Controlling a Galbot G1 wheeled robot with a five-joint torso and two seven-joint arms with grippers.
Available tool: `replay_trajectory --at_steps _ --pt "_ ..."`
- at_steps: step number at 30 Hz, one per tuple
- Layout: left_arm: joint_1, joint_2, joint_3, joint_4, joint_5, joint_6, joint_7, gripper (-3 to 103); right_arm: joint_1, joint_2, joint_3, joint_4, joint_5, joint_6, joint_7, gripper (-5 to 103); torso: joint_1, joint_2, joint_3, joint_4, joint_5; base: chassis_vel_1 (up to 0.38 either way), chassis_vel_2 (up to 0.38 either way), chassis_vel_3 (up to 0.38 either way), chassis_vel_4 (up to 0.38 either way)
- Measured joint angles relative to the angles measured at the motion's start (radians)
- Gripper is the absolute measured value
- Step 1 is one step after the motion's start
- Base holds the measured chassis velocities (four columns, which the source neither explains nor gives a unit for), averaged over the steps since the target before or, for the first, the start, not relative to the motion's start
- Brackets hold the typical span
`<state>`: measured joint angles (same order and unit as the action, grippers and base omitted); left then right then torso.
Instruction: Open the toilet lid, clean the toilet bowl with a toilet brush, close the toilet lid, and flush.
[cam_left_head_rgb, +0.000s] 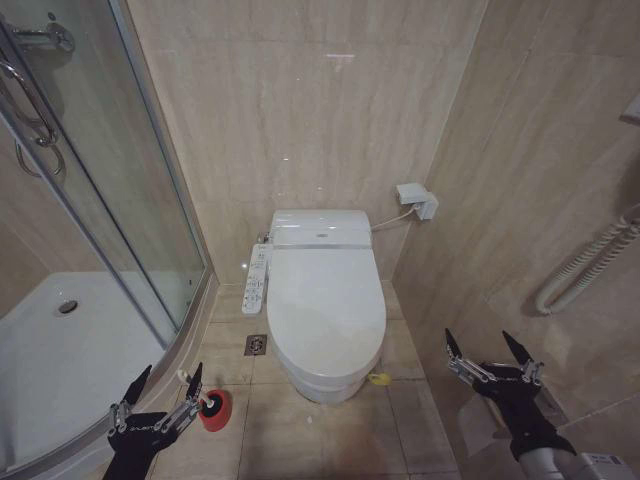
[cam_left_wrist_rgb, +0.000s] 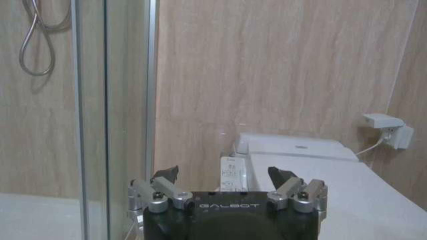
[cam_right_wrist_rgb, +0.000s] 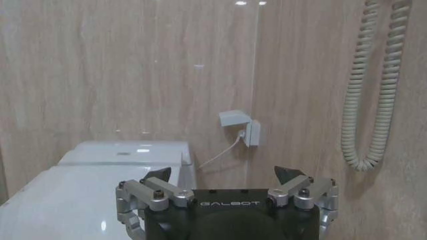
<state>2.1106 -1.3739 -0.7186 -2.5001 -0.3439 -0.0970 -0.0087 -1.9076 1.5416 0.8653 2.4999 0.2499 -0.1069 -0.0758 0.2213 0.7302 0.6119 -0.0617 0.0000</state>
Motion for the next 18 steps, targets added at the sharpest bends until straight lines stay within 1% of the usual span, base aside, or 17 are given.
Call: replay_trajectory --at_steps 3,6,9,14,18 --pt "0.0 0.0 0.0 0.0 0.0 0.0 0.0 92 0.005 0.008 0.014 0.0 0.005 -0.008 -0.02 100 0.0 0.0 0.0 0.0 0.0 0.0 0.0 0.0 0.0" --pt "0.0 0.0 0.0 0.0 0.0 0.0 0.0 92 0.009 0.015 0.046 0.0 0.008 -0.015 -0.071 100 0.0 0.0 0.0 0.0 0.0 0.0 0.0 0.0 0.0" --pt "0.0 0.0 0.0 0.0 0.0 0.0 0.0 92 0.021 0.017 0.07 0.0 0.03 -0.015 -0.086 100 0.0 0.0 0.0 0.0 0.0 0.0 0.0 0.0 0.0" --pt "0.0 0.0 0.0 0.0 0.0 0.0 0.0 92 0.02 0.01 0.089 0.0 0.054 -0.022 -0.088 100 0.0 0.0 0.0 0.0 0.0 0.0 0.0 0.0 0.0" --pt "0.0 0.0 0.0 0.0 0.0 0.0 0.0 92 0.002 0.021 0.074 0.0 0.053 -0.02 -0.056 100 0.0 0.0 0.0 0.0 0.0001 0.0 0.0 0.0 0.0"
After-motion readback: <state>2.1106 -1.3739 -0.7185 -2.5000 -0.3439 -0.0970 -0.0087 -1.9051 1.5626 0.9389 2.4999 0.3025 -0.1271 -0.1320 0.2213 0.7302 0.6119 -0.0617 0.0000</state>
